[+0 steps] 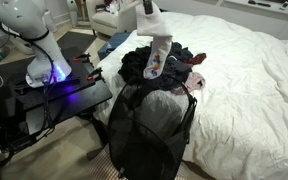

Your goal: Pick up the sock and put it in the bag

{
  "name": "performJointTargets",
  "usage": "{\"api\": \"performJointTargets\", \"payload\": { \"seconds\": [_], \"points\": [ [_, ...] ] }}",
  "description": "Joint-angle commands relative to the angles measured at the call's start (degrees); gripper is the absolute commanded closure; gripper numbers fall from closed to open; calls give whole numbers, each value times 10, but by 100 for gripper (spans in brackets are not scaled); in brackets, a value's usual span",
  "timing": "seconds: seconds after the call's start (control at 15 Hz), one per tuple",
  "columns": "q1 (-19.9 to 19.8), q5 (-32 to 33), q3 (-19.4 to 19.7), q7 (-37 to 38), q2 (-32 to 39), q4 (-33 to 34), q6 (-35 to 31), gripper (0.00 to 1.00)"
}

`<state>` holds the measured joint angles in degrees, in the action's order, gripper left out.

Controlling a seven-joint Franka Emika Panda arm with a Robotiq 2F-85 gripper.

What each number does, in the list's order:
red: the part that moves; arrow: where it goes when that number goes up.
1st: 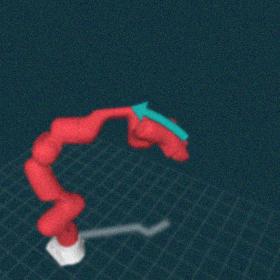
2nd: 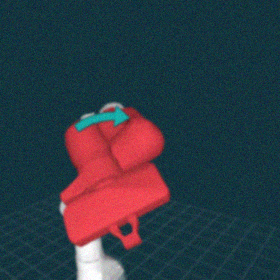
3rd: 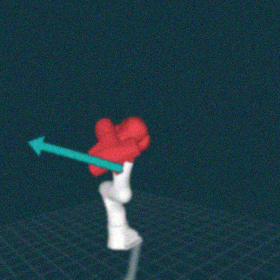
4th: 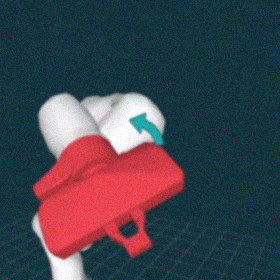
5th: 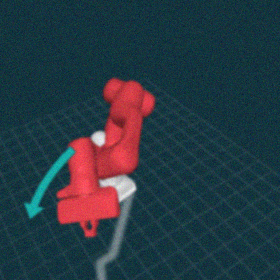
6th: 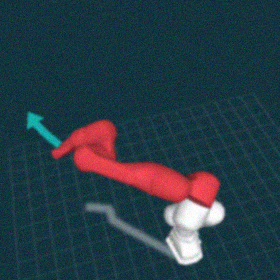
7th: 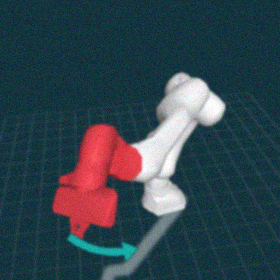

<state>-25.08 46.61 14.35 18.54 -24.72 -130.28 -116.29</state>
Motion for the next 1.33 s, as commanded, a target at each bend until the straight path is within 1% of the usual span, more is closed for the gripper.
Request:
{"api": "performJointTargets", "payload": {
  "seconds": [0.0, 0.27, 0.33, 0.4, 0.47, 0.67, 0.8, 1.0, 1.07, 1.27],
  "points": [
    [-4, 18, 2, 44, 27, 30, 50, 99],
    [1, 16, 11, 63, 47, 44, 87, 99],
    [2, 17, 13, 67, 50, 46, 88, 70],
    [3, 15, 16, 71, 51, 46, 85, 69],
    [4, 15, 17, 76, 53, 47, 82, 64],
    [7, 14, 20, 78, 59, 49, 79, 39],
    [10, 12, 20, 75, 59, 48, 76, 26],
    [23, -4, 21, 52, 53, 40, 68, 2],
    [30, -12, 20, 44, 51, 36, 63, 1],
    [57, -63, 20, 1, 42, 28, 47, 0]
  ]
}}
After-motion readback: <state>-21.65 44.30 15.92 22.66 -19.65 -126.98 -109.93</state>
